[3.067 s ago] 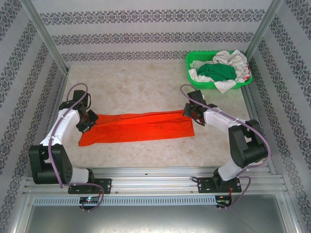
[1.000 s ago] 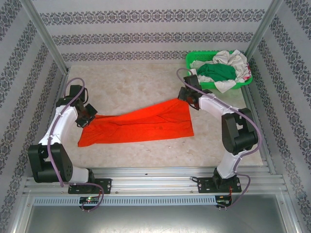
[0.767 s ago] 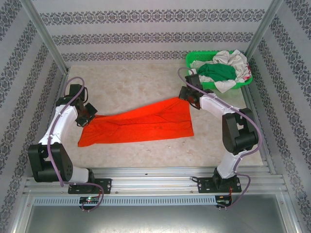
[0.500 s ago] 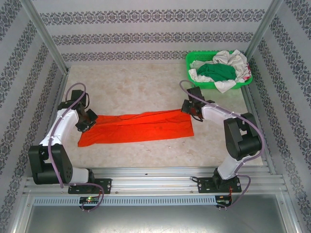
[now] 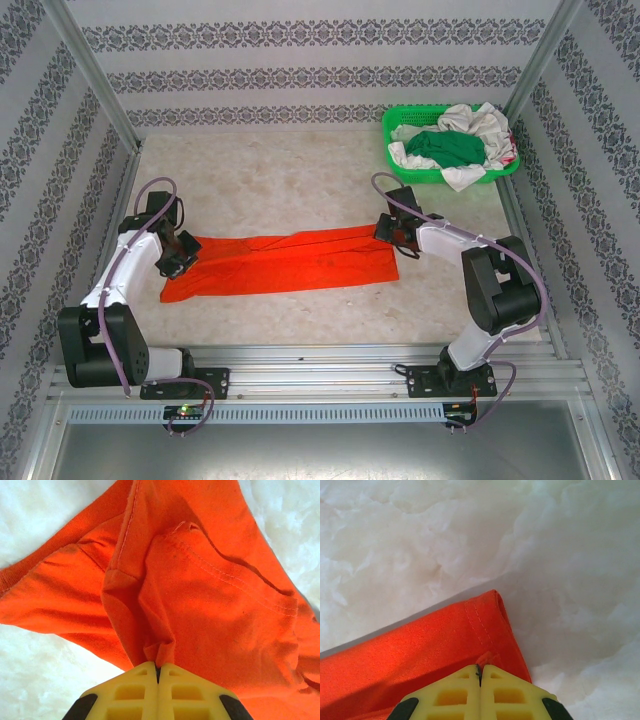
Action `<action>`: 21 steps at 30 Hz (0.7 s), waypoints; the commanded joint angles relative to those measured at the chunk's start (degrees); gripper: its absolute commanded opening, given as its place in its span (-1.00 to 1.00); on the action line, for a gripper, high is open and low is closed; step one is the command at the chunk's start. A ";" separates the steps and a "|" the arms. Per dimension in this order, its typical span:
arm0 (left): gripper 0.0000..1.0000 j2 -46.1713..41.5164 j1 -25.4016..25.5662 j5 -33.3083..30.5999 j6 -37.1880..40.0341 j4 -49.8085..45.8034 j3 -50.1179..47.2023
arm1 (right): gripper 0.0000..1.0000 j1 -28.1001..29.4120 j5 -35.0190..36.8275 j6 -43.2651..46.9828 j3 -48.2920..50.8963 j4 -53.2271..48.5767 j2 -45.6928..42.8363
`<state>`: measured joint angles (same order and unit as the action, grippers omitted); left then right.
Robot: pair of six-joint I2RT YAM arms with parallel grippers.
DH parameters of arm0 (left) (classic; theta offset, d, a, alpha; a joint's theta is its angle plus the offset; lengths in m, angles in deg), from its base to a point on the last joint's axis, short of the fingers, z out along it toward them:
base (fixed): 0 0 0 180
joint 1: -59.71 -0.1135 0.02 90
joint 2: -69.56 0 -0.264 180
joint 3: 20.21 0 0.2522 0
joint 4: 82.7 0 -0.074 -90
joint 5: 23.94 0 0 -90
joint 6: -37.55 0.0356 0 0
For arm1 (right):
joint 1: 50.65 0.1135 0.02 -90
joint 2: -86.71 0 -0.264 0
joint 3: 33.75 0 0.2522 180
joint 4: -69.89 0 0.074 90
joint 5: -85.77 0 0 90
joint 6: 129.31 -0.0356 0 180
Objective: Fold and stack the t-shirts
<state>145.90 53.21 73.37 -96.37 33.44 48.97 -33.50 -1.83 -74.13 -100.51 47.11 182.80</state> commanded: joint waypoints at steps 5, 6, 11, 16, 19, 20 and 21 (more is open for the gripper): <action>-0.96 -0.20 -0.72 -0.11 -1.32 -0.19 -1.50 | -0.95 1.57 1.51 -2.61 3.66 0.99 -1.96; -0.96 -0.30 -0.79 -0.08 -1.42 -0.30 -1.69 | -0.95 1.66 1.65 -2.76 3.77 1.13 -1.80; -0.96 -1.56 -0.71 0.00 -2.32 -0.62 -2.53 | -0.95 2.17 1.56 -2.88 3.30 1.10 -0.44; -0.96 -2.81 -0.71 -0.99 -2.26 -2.54 1.24 | -0.94 2.54 1.44 -2.71 2.63 1.09 0.74; -0.96 -3.64 -0.73 -0.79 -2.43 -4.05 2.28 | -0.94 2.68 1.56 -2.70 2.55 1.26 0.94; -0.96 -4.08 -0.70 -0.88 -2.63 -4.28 1.89 | -0.94 2.68 1.56 -2.78 2.54 1.32 1.10; -0.96 -4.66 -0.75 -0.82 -3.06 -4.41 1.36 | -0.94 2.69 1.48 -2.79 2.54 1.42 1.35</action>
<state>143.23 53.21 73.34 -97.97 32.76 49.74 -31.36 -1.53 -76.47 -97.12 47.90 182.98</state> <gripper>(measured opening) 0.044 0.040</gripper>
